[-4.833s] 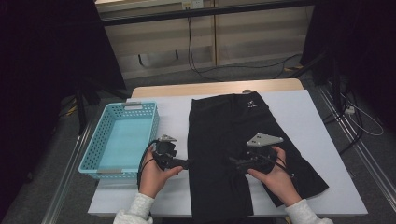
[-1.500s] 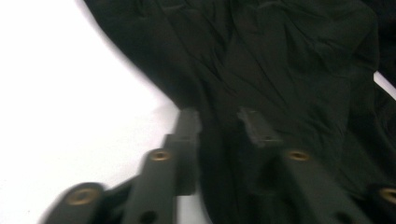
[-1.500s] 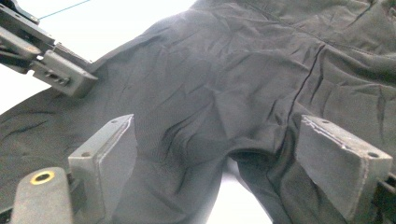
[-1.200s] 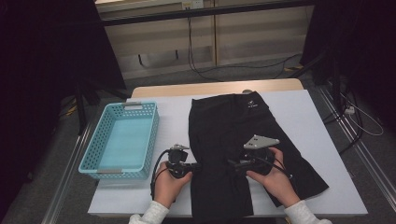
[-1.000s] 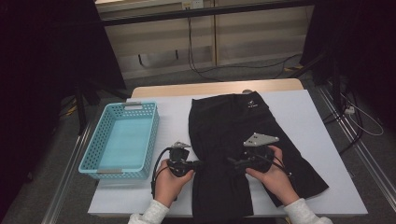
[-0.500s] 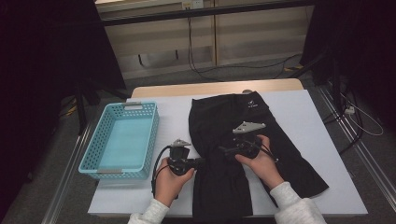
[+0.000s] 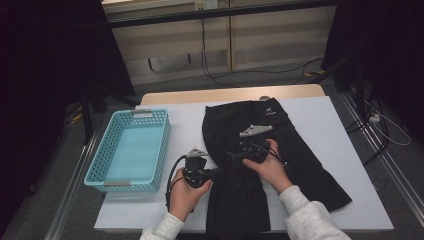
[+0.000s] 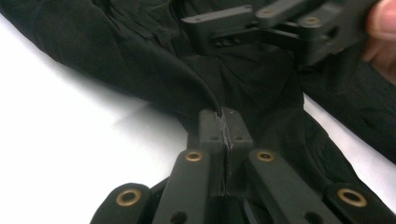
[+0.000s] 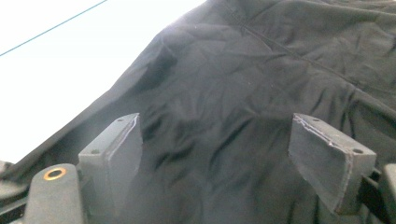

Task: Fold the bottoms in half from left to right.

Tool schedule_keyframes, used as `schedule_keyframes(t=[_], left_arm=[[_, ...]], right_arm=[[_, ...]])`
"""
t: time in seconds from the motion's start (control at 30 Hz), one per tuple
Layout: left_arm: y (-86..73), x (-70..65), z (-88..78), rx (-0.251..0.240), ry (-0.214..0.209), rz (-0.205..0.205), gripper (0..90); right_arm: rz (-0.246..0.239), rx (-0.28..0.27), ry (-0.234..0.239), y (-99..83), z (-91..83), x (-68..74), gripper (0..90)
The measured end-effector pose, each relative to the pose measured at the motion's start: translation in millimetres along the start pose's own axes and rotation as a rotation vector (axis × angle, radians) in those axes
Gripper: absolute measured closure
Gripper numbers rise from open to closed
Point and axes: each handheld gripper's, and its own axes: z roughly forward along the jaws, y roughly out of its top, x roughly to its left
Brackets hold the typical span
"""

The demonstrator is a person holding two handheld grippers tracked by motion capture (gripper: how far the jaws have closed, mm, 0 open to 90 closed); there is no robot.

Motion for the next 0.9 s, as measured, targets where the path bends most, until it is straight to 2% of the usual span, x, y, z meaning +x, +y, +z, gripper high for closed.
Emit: schedule_keyframes(t=[0.07, 0.27, 0.4, 0.5, 0.67, 0.73, 0.83, 0.9], left_arm=[[0.0, 0.0, -1.2, -0.008, 0.016, 0.011, 89.1], [-1.2, 0.7, -2.0, -0.013, 0.014, 0.005, 89.2], [-1.9, -0.4, -0.7, -0.009, 0.017, 0.018, 89.2], [-2.2, -1.0, 0.9, -0.009, 0.019, 0.02, 89.1], [-3.5, 0.3, 3.8, 0.005, 0.029, 0.022, 89.0], [-3.7, 2.0, 4.3, 0.007, 0.035, 0.02, 89.1], [-3.8, 2.6, 4.5, 0.007, 0.035, 0.012, 89.0], [-3.9, 3.2, 4.9, 0.008, 0.039, 0.011, 89.0]], right_arm=[[-0.003, 0.003, 0.0, 1.7, 5.7, 1.4, 17.6], [-0.03, 0.01, 0.007, 7.4, 20.4, 9.2, 17.3], [-0.039, 0.02, 0.014, 11.4, 27.9, 14.2, 16.9], [-0.028, 0.02, 0.031, 12.3, 31.9, 16.6, 16.9], [-0.006, 0.057, 0.061, 8.4, 43.9, 20.0, 20.0], [-0.023, 0.072, 0.063, 7.0, 47.2, 21.6, 22.9], [-0.061, 0.076, 0.041, 6.0, 49.1, 23.5, 28.6], [-0.122, 0.08, 0.001, 5.6, 48.5, 25.8, 42.7]])
